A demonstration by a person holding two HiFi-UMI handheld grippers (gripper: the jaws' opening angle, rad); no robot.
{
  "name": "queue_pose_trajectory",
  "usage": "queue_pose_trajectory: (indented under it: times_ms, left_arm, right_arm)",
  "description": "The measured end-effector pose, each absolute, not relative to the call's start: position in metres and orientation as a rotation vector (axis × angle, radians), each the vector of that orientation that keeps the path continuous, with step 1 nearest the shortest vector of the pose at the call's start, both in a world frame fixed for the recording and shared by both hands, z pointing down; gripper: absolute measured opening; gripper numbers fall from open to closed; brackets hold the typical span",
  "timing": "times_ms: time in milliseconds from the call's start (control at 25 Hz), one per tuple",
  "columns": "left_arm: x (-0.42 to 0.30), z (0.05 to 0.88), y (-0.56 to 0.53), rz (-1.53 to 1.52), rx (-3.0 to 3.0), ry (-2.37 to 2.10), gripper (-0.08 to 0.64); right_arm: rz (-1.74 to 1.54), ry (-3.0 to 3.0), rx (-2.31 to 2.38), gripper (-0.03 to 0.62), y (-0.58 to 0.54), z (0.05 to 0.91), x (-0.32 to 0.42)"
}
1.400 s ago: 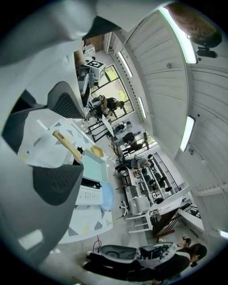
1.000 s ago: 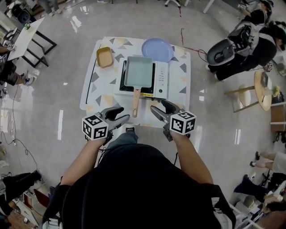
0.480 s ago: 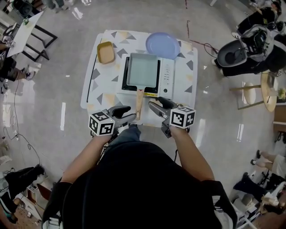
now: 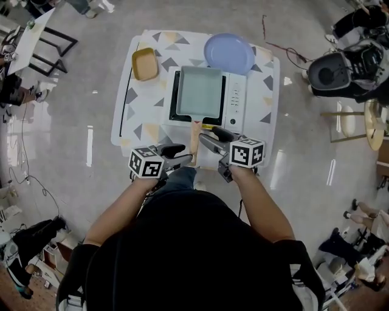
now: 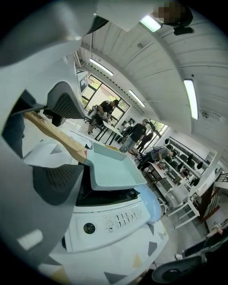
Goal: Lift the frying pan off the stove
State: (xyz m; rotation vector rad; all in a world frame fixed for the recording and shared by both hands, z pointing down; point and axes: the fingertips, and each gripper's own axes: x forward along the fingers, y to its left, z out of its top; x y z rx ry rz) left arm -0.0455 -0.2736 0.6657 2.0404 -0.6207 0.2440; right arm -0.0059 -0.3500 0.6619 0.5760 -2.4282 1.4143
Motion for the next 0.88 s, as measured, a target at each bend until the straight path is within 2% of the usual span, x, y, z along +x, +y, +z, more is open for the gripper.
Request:
queue_pose_trajectory:
  times_ms: [680,880]
  left_arm:
    - [-0.016,0.688,-0.277,0.054,1.898,-0.377,0.219]
    - [-0.010,0.686,-0.277,0.044,1.898,-0.319,0.218]
  right_arm:
    - [1.620,-2.327,0.473,0.336,-0.353,0.707,-0.043]
    - [1.699,-2.340,0.387,0.307,-0.353,0.708,-0.053]
